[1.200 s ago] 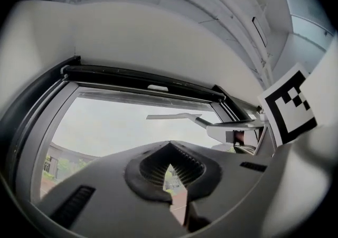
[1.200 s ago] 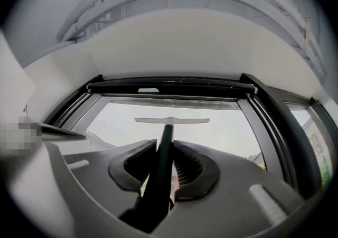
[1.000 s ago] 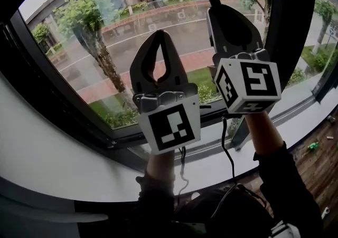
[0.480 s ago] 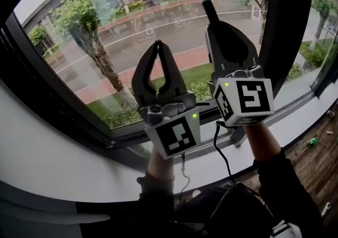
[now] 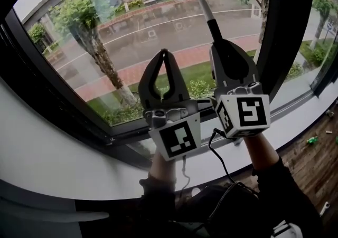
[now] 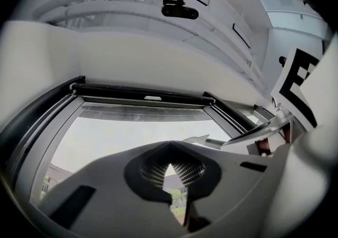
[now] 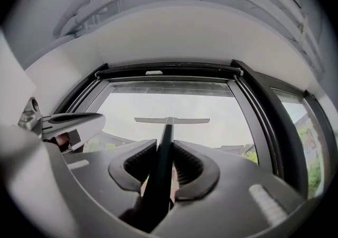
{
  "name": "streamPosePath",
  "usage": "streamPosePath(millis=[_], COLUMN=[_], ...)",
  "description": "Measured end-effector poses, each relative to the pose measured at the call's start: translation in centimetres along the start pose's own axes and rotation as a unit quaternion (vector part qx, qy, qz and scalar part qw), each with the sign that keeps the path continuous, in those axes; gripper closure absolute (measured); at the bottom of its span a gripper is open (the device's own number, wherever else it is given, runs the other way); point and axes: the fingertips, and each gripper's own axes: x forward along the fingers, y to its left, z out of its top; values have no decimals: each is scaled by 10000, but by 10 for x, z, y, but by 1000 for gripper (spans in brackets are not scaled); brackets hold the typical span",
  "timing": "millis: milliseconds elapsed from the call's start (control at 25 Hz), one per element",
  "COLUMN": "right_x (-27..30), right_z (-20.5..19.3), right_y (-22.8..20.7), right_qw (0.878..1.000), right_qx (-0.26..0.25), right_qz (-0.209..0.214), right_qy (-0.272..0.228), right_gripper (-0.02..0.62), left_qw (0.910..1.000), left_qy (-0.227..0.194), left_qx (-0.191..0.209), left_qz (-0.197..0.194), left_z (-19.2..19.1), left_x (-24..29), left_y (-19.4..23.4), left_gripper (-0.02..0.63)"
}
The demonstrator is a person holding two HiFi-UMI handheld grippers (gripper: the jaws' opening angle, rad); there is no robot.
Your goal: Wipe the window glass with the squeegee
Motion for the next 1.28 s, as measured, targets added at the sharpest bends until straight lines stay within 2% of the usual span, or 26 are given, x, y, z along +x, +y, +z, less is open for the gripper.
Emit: streamPosePath(millis=[120, 400, 640, 1280], right_x=[-8, -26, -40, -90], right_z=[-12, -36, -56, -126], right_y=[2, 8, 12, 24], right_qw=[9999, 9990, 9975, 9846], right_qx=[23, 89, 145, 271], right_qz=[-14, -14, -14, -5], right_qy=[146, 426, 691, 1726], right_gripper=[500, 500, 500, 500], left_qw=[9999, 9988, 9973, 9911], left_qy=[95, 483, 699, 1293], left_qx=[-114, -34, -140, -217], left_qz=[-23, -98, -172, -229], left_z=[-9, -32, -46, -88], left_x=[-8, -26, -40, -86], left_y=[-2, -10, -16, -34], left_gripper=[606, 606, 606, 606])
